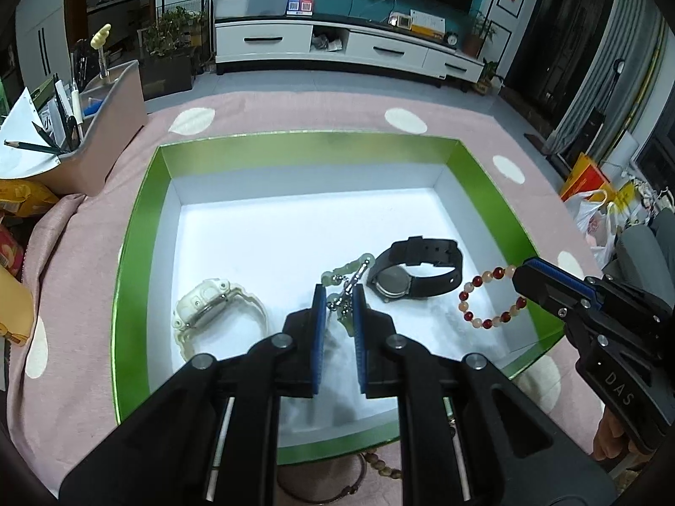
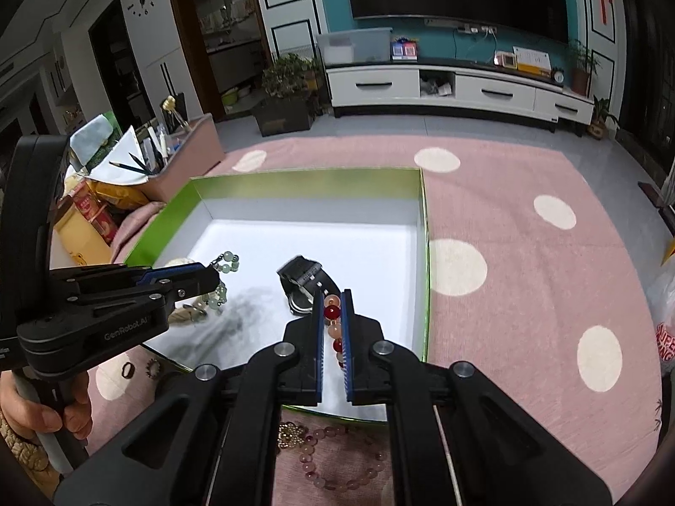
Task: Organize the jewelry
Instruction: 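Carry the charm and bracelet into the green box and open both tools, then withdraw both tools from the box toward the remaining jewelry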
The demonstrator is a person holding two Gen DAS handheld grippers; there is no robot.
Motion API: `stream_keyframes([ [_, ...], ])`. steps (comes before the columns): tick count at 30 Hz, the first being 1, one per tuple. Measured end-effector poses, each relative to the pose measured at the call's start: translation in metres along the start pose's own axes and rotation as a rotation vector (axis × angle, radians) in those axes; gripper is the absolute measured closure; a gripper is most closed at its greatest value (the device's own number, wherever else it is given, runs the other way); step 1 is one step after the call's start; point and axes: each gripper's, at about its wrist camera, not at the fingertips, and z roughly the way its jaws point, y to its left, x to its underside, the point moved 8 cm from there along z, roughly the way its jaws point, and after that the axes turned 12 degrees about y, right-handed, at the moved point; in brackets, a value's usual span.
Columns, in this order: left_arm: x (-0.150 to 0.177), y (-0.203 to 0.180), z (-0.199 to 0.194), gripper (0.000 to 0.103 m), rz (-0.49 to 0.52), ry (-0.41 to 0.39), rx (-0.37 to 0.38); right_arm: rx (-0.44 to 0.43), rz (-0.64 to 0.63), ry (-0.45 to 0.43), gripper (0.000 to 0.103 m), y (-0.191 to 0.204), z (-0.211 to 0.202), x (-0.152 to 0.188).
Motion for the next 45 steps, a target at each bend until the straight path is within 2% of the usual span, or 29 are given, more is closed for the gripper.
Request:
stream_keyframes([
  [16,0.008,-0.001,0.016,0.090,0.015,0.040,-0.040,0.006,0.002,0.037,0.096,-0.002,0.013,0.004],
  [23,0.009,-0.002,0.011,0.089,0.018,0.026,-0.052,0.003,0.000,0.037,0.095,-0.002,0.012,0.004],
  [24,0.008,-0.002,0.010,0.088,0.018,0.023,-0.054,0.003,0.000,0.037,0.094,-0.002,0.011,0.004],
  [26,0.008,-0.002,0.007,0.081,0.018,0.015,-0.055,0.003,0.005,0.031,0.084,-0.003,0.008,0.004],
  [30,0.008,-0.002,-0.003,0.072,0.015,-0.006,-0.061,0.014,0.002,0.015,0.079,-0.002,-0.001,0.005],
  [32,0.007,-0.003,-0.009,0.059,0.013,-0.020,-0.060,0.015,0.006,0.006,0.062,-0.002,-0.007,0.006],
  [36,0.008,-0.004,-0.023,0.051,0.017,-0.050,-0.069,0.019,0.013,-0.017,0.056,-0.004,-0.020,0.009],
  [38,0.010,-0.004,-0.032,0.040,0.016,-0.069,-0.077,0.020,0.022,-0.027,0.047,-0.006,-0.028,0.011],
  [39,0.010,-0.005,-0.035,0.038,0.017,-0.077,-0.082,0.020,0.027,-0.034,0.045,-0.007,-0.033,0.012],
  [41,0.013,-0.005,-0.044,0.026,0.015,-0.098,-0.096,0.027,0.032,-0.043,0.038,-0.008,-0.040,0.014],
  [45,0.019,-0.006,-0.060,0.015,0.009,-0.123,-0.106,0.039,0.043,-0.060,0.028,-0.010,-0.057,0.021],
])
